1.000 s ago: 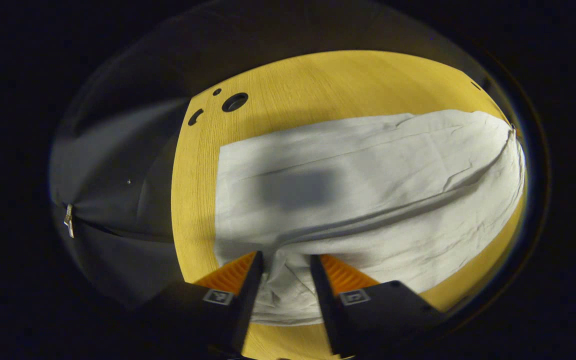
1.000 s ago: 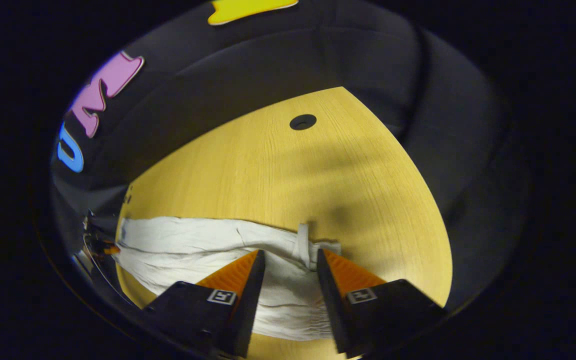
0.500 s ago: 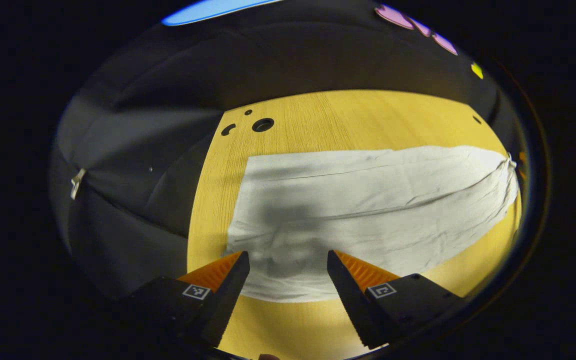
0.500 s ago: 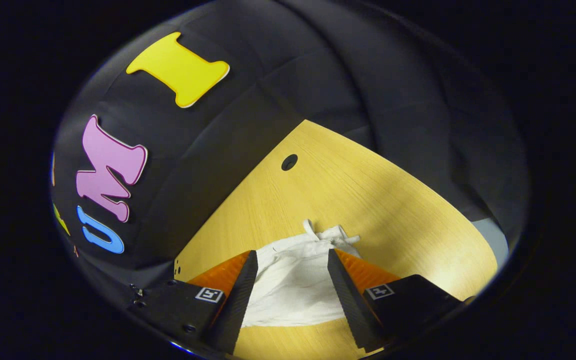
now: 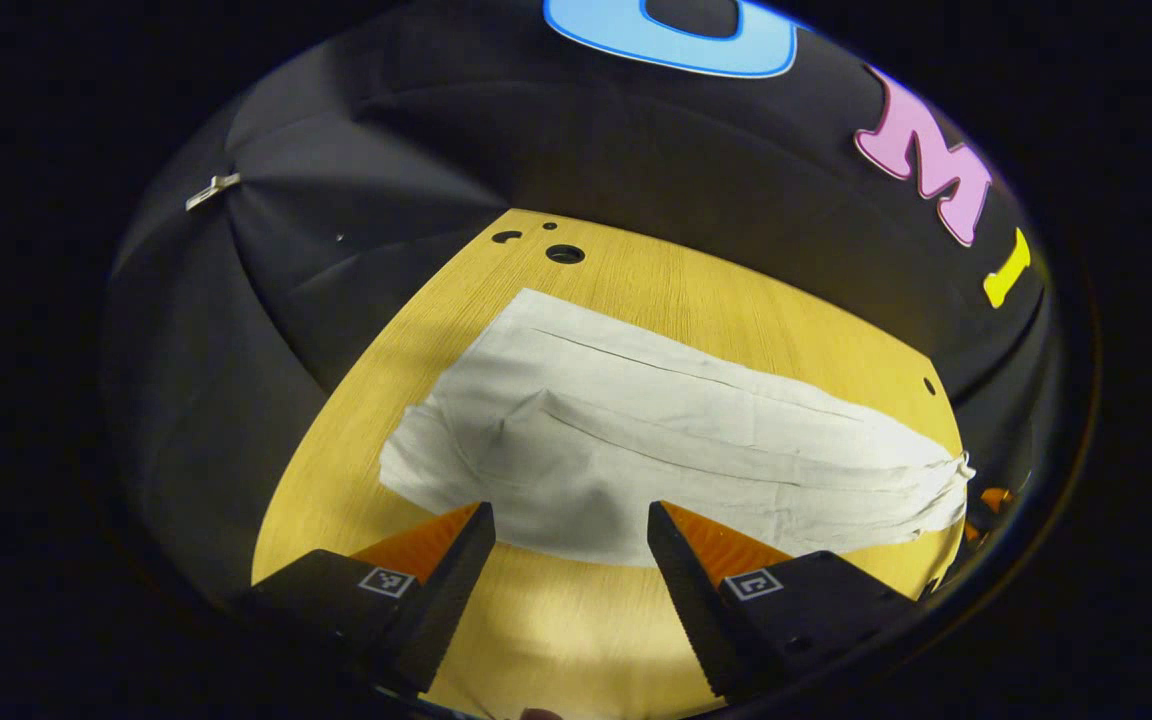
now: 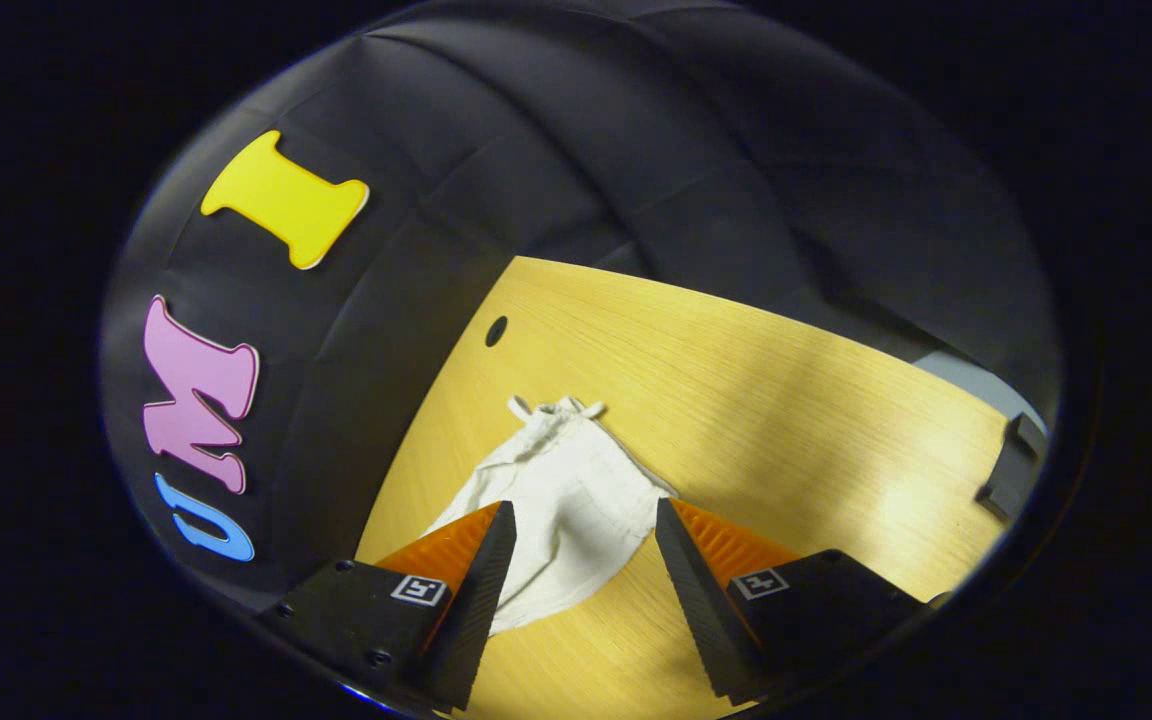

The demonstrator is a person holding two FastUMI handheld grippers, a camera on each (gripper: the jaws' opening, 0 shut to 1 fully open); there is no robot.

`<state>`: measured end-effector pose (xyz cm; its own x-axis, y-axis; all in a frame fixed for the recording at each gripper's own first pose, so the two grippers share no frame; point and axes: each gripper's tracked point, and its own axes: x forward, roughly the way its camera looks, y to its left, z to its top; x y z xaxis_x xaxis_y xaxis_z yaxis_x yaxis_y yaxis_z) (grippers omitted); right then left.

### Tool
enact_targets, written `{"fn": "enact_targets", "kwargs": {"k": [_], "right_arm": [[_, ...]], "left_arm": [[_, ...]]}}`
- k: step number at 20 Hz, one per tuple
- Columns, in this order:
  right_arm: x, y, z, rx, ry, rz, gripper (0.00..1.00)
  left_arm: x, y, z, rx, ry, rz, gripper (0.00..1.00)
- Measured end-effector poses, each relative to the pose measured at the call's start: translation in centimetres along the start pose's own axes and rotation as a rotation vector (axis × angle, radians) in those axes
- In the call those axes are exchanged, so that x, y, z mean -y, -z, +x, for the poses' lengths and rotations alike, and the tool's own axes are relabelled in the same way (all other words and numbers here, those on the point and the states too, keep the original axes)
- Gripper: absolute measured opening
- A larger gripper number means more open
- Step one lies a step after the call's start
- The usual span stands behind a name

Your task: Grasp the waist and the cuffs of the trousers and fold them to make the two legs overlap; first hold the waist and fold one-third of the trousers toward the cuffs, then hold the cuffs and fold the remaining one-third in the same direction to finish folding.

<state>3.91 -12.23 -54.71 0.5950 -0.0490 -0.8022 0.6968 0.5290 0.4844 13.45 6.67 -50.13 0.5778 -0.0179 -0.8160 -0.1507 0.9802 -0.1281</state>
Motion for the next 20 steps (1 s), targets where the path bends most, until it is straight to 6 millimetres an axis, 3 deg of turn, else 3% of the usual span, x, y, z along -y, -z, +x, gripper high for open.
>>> {"fn": "enact_targets", "kwargs": {"k": [3, 5, 9, 13, 15, 16, 18, 19, 20], "right_arm": [[1.4, 1.8, 1.2, -0.023, 0.058, 0.033, 0.87], [1.2, 2.1, 1.8, -0.013, 0.046, 0.095, 0.87], [-0.2, 1.5, 3.8, 0.026, 0.016, 0.223, 0.85], [0.5, 1.7, 3.7, 0.023, 0.106, 0.287, 0.82], [1.1, 2.3, 4.4, 0.008, 0.149, 0.312, 0.61], [1.3, 2.9, 4.2, -0.01, 0.158, 0.324, 0.43], [1.4, 2.6, 4.9, 0.007, 0.156, 0.342, 0.18], [1.4, 2.6, 4.8, 0.004, 0.152, 0.321, 0.12], [1.7, 2.7, 4.7, 0.001, 0.152, 0.292, 0.12]], "left_arm": [[0.3, 1.1, 0.7, -0.008, 0.017, -0.075, 0.96], [0.6, 1.8, 0.8, -0.011, 0.035, -0.137, 0.96], [0.0, 3.7, 0.5, -0.034, 0.057, -0.262, 0.97], [0.4, 4.4, 1.8, -0.05, 0.076, -0.39, 0.97], [0.4, 4.3, 2.8, -0.055, 0.073, -0.459, 0.97], [0.3, 4.2, 3.2, -0.055, 0.066, -0.488, 0.97], [0.3, 3.5, 4.1, -0.038, 0.064, -0.538, 0.97], [0.2, 2.8, 4.4, -0.022, 0.065, -0.57, 0.96], [0.0, 2.3, 4.6, -0.014, 0.069, -0.609, 0.96]]}}
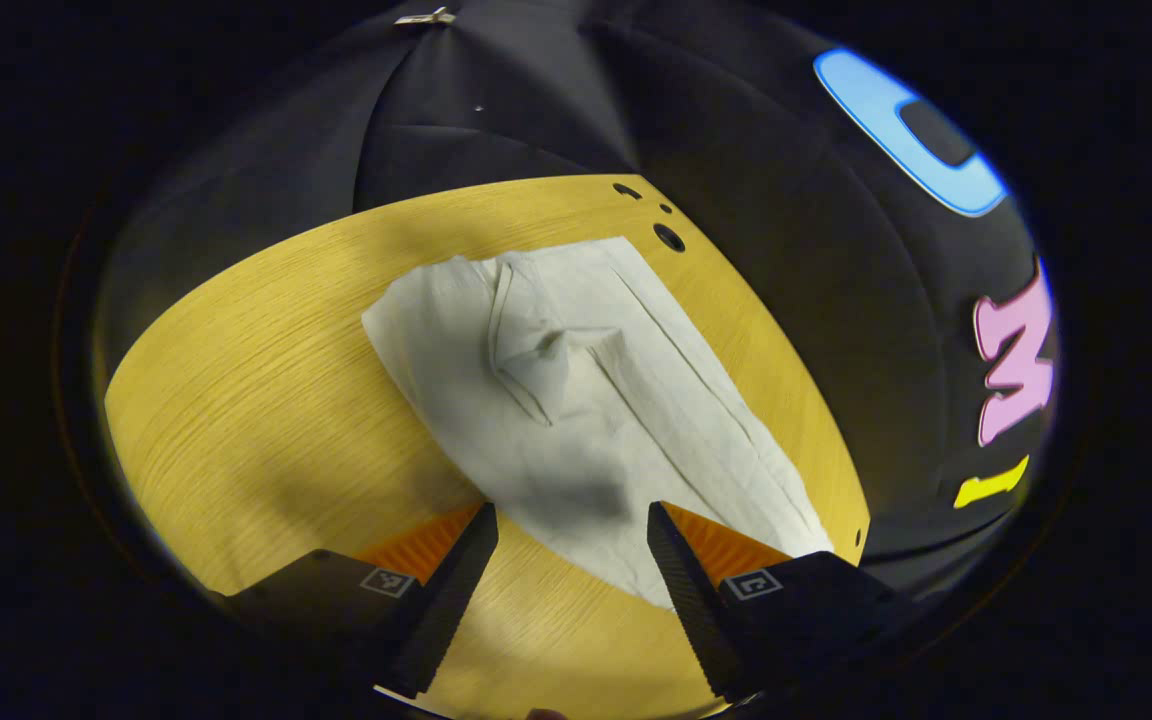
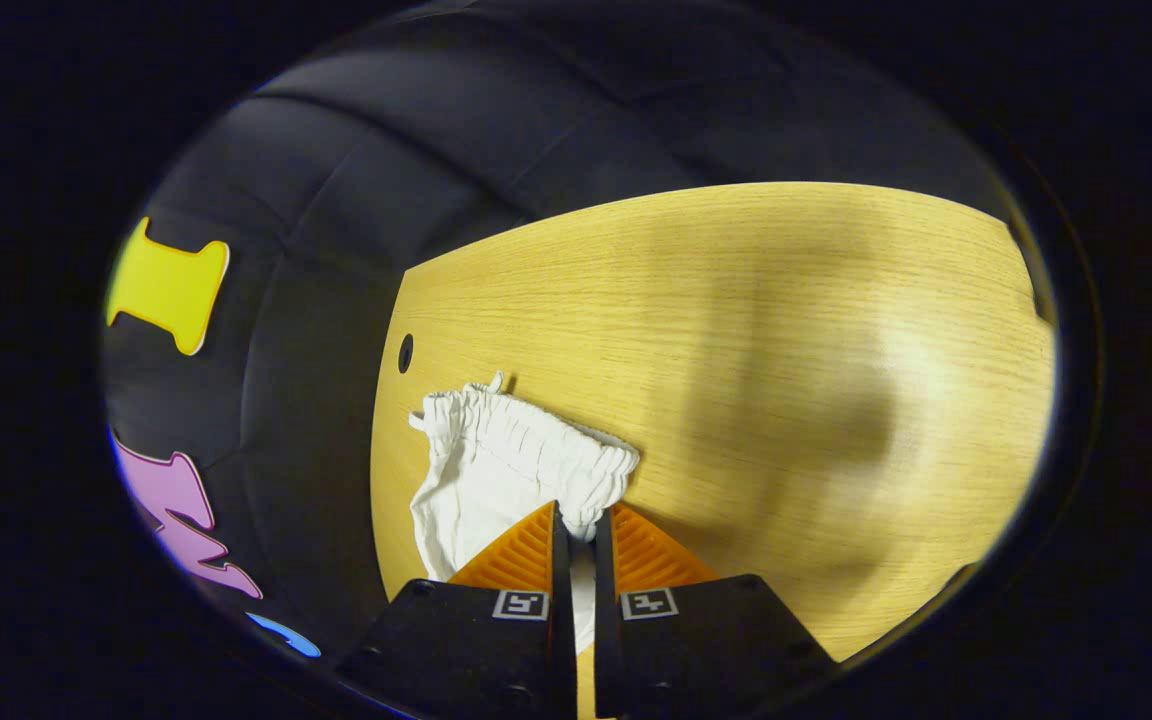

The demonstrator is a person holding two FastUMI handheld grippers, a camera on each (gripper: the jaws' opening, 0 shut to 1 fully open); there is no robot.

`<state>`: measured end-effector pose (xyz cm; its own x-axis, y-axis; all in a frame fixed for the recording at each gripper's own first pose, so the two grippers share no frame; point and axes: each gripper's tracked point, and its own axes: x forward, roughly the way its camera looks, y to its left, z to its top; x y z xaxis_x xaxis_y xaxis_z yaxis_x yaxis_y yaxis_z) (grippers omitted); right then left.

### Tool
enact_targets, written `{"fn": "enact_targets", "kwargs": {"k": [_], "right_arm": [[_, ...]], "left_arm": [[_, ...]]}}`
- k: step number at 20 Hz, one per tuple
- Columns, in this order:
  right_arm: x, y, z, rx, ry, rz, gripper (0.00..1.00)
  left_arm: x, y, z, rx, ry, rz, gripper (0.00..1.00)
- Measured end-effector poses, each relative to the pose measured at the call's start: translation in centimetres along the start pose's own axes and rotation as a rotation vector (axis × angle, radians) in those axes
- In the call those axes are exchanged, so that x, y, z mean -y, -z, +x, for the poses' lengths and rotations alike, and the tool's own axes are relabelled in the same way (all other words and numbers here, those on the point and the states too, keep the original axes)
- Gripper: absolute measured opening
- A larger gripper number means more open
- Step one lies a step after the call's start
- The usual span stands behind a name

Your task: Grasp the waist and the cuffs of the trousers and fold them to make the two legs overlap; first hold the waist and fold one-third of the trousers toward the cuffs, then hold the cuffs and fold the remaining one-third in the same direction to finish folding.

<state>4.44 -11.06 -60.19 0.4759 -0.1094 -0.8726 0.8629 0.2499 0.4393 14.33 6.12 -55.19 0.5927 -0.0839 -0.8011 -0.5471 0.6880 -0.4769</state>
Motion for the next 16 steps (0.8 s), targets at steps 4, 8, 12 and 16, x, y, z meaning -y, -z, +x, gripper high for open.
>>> {"fn": "enact_targets", "kwargs": {"k": [4, 8, 12, 16], "right_arm": [[-0.1, 0.1, 0.2, -0.019, -0.014, -0.023, 0.12], [-0.1, 0.1, 0.2, -0.016, -0.014, -0.019, 0.11], [0.0, 0.2, 0.2, -0.009, -0.022, -0.017, 0.11], [-0.1, 0.2, 0.3, 0.006, -0.025, -0.014, 0.11]], "left_arm": [[0.2, -2.9, 1.5, 0.051, 0.017, -0.215, 0.92], [1.5, -4.5, 3.1, 0.05, 0.025, -0.296, 0.93], [0.8, -3.9, 4.2, 0.005, -0.088, -0.204, 0.75], [0.9, -3.4, 4.3, -0.016, -0.087, -0.198, 0.3]]}}
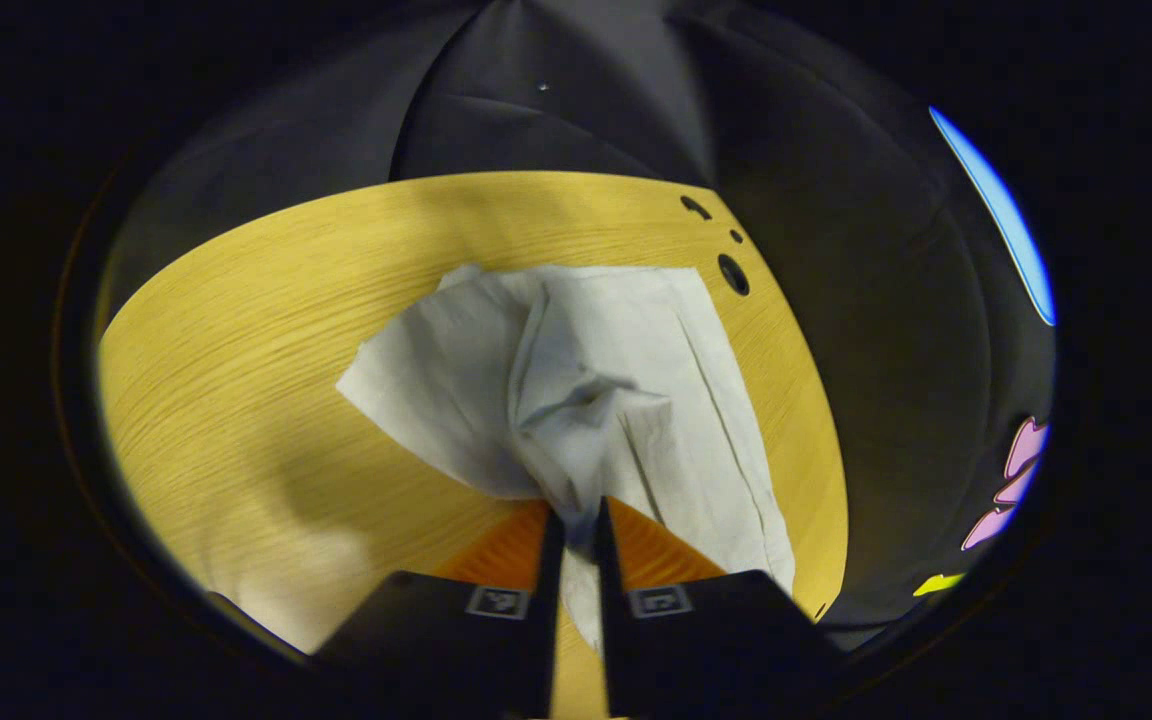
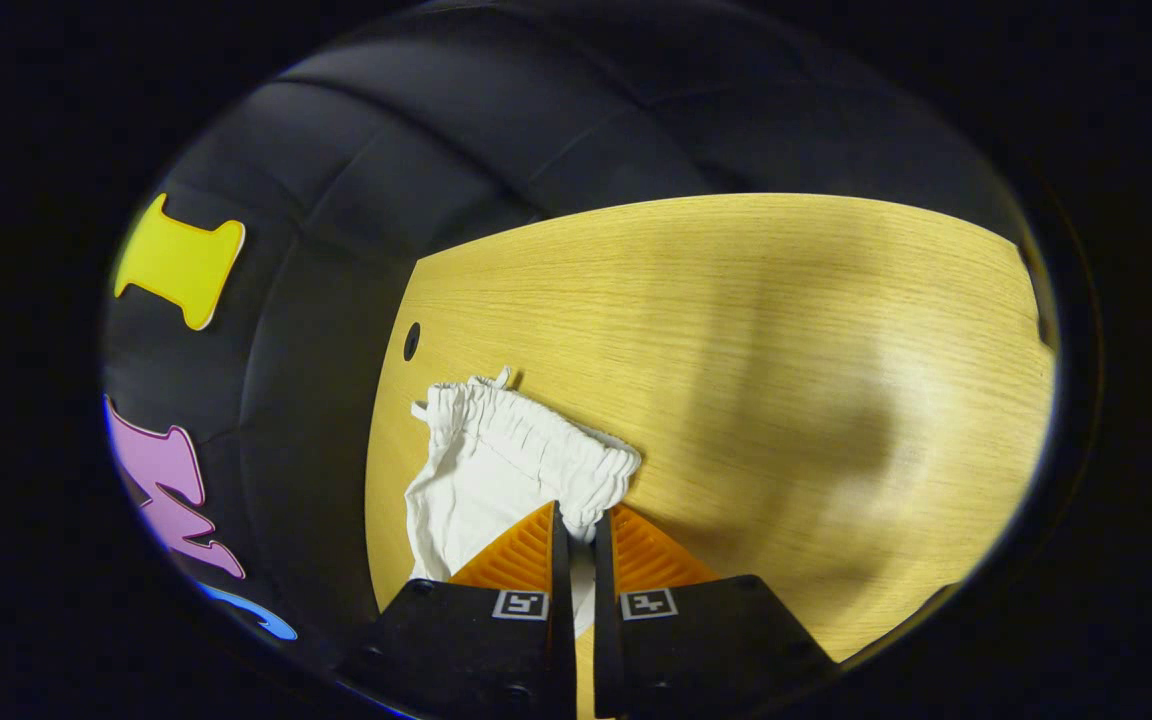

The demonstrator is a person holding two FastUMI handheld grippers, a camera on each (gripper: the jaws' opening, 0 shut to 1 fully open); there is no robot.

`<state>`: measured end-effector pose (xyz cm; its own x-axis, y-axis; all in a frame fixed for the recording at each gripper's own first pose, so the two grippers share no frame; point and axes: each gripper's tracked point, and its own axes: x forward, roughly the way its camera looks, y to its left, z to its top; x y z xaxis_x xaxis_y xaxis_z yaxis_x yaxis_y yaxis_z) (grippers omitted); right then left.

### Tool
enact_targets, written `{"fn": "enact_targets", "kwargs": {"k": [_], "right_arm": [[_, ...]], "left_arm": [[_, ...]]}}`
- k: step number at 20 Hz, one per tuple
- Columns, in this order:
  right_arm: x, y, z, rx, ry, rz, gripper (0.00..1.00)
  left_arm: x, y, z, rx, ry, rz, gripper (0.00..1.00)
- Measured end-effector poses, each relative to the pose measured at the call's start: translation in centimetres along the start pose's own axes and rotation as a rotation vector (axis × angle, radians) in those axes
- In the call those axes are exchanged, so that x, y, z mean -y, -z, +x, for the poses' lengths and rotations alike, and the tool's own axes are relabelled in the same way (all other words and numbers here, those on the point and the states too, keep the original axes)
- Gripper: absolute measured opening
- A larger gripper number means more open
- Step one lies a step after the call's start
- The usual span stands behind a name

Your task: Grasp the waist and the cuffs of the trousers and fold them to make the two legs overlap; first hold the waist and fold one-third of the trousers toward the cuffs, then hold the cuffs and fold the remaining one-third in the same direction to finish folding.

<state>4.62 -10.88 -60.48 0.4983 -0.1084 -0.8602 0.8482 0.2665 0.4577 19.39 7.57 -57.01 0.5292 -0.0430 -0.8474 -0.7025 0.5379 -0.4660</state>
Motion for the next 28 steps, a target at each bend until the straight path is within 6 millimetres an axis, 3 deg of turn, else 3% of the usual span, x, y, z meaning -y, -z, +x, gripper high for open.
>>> {"fn": "enact_targets", "kwargs": {"k": [2, 5, 11, 17, 19, 23, 28], "right_arm": [[-0.1, -0.1, -0.2, 0.008, -0.006, 0.011, 0.12], [-0.8, -0.5, -0.6, 0.038, -0.04, 0.005, 0.11], [-4.9, -1.8, -5.7, 0.106, -0.193, -0.086, 0.11], [-5.2, -3.3, -9.0, 0.132, -0.259, -0.114, 0.11], [-6.1, -2.5, -11.6, 0.136, -0.295, -0.156, 0.11], [-9.2, -0.1, -14.6, 0.137, -0.377, -0.262, 0.11], [-13.4, 5.9, -17.9, 0.102, -0.471, -0.38, 0.11]], "left_arm": [[-0.1, 0.0, 0.5, 0.02, 0.025, -0.07, 0.07], [0.0, 0.3, 0.5, 0.029, 0.069, -0.065, 0.06], [0.1, 0.2, 0.2, -0.014, 0.119, -0.1, 0.06], [0.0, -0.1, 0.2, -0.042, 0.153, -0.102, 0.07], [0.1, 0.0, 0.3, -0.055, 0.153, -0.082, 0.06], [0.1, 0.0, 0.3, -0.076, 0.159, -0.047, 0.07], [0.2, -0.1, 0.2, -0.105, 0.184, -0.04, 0.07]]}}
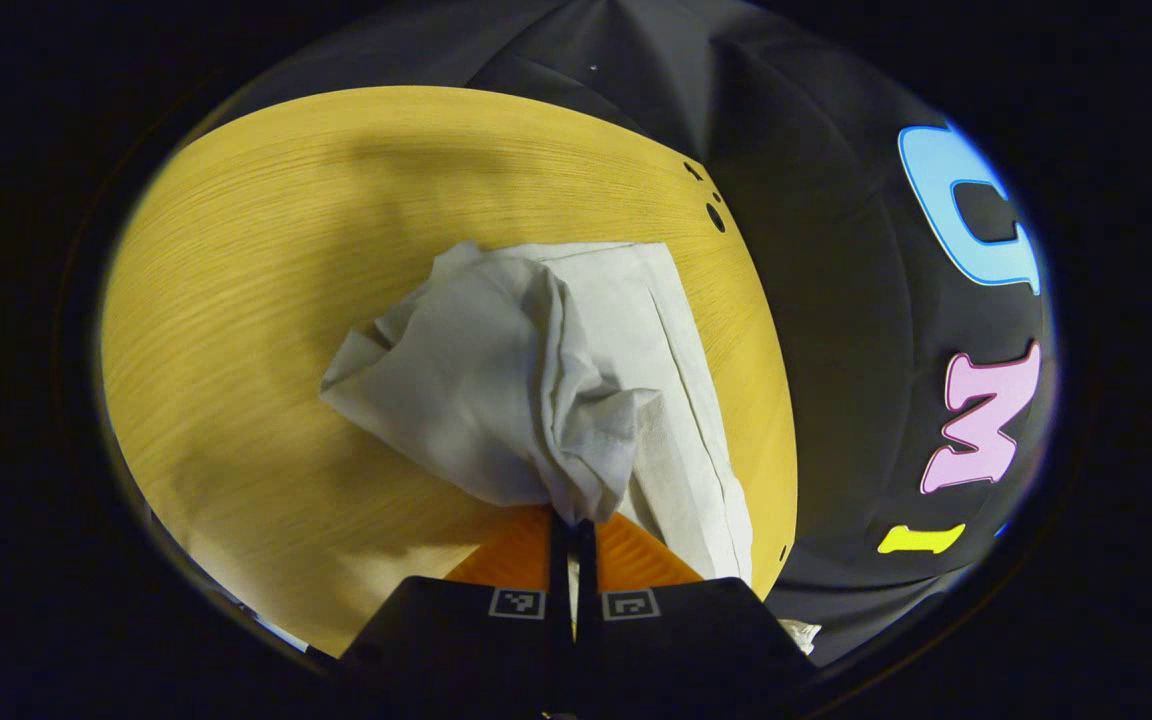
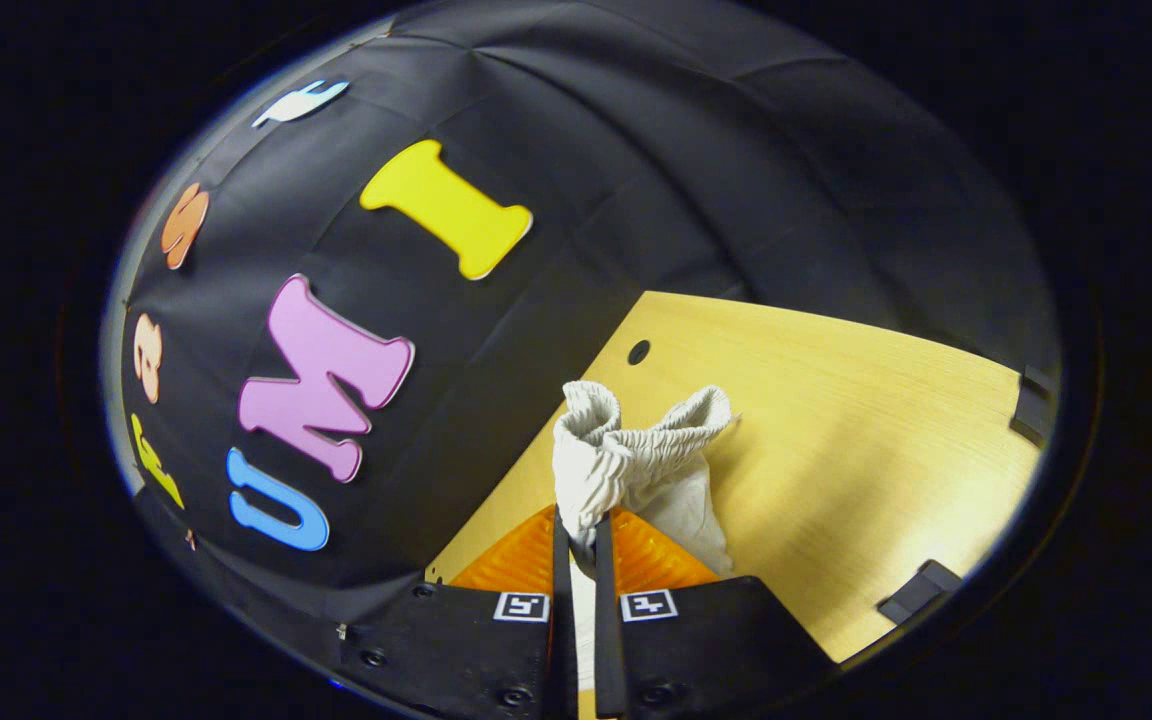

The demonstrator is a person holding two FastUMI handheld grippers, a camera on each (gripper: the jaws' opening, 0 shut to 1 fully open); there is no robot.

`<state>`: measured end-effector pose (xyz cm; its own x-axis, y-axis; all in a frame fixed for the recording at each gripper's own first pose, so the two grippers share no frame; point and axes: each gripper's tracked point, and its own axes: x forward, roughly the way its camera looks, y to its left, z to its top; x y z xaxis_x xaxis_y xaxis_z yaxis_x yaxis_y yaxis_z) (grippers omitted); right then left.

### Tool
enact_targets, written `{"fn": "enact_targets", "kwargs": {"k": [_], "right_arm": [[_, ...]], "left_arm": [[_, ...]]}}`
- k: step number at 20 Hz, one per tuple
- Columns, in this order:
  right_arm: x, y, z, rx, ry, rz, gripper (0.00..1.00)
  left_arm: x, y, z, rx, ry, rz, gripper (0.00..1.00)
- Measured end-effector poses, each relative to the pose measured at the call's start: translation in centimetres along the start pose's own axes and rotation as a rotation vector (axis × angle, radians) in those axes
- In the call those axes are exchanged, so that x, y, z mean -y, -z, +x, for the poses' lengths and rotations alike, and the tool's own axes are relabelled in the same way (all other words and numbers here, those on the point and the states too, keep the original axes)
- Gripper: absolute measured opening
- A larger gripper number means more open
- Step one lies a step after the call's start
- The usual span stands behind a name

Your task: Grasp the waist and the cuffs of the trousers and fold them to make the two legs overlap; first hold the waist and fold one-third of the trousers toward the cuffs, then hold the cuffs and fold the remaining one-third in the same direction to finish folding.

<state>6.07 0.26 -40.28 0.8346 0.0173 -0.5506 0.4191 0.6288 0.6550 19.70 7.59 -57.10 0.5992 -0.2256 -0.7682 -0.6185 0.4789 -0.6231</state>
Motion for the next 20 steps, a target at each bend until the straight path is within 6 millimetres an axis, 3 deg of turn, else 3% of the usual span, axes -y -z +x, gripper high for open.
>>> {"fn": "enact_targets", "kwargs": {"k": [4, 6, 10, 12, 14, 17, 18, 19, 20], "right_arm": [[-4.9, 7.2, 0.6, -0.127, -0.058, -0.145, 0.11], [-6.1, 11.6, 1.8, -0.197, -0.059, -0.2, 0.11], [-5.2, 20.4, 4.2, -0.359, -0.007, -0.392, 0.11], [-4.0, 23.6, 4.6, -0.435, 0.013, -0.461, 0.11], [-3.4, 25.3, 5.0, -0.504, 0.033, -0.476, 0.11], [-3.0, 25.0, 4.9, -0.582, 0.026, -0.422, 0.17], [-2.7, 25.2, 5.2, -0.606, 0.017, -0.385, 0.31], [-2.3, 24.7, 5.3, -0.615, 0.018, -0.36, 0.52], [-2.4, 24.1, 4.9, -0.613, 0.011, -0.342, 0.49]], "left_arm": [[0.2, 0.0, 0.1, -0.019, 0.024, -0.015, 0.06], [0.3, 0.0, 0.2, -0.023, 0.037, -0.035, 0.06], [0.2, -0.1, 0.2, -0.028, 0.06, -0.058, 0.06], [0.3, -0.2, 0.3, -0.034, 0.064, -0.061, 0.06], [0.3, -0.3, 0.2, -0.04, 0.067, -0.056, 0.06], [0.3, -0.3, 0.0, -0.041, 0.075, -0.063, 0.06], [0.3, -0.3, -0.1, -0.042, 0.078, -0.068, 0.06], [0.2, -0.4, -0.1, -0.04, 0.08, -0.072, 0.06], [0.1, -0.4, -0.2, -0.038, 0.082, -0.075, 0.06]]}}
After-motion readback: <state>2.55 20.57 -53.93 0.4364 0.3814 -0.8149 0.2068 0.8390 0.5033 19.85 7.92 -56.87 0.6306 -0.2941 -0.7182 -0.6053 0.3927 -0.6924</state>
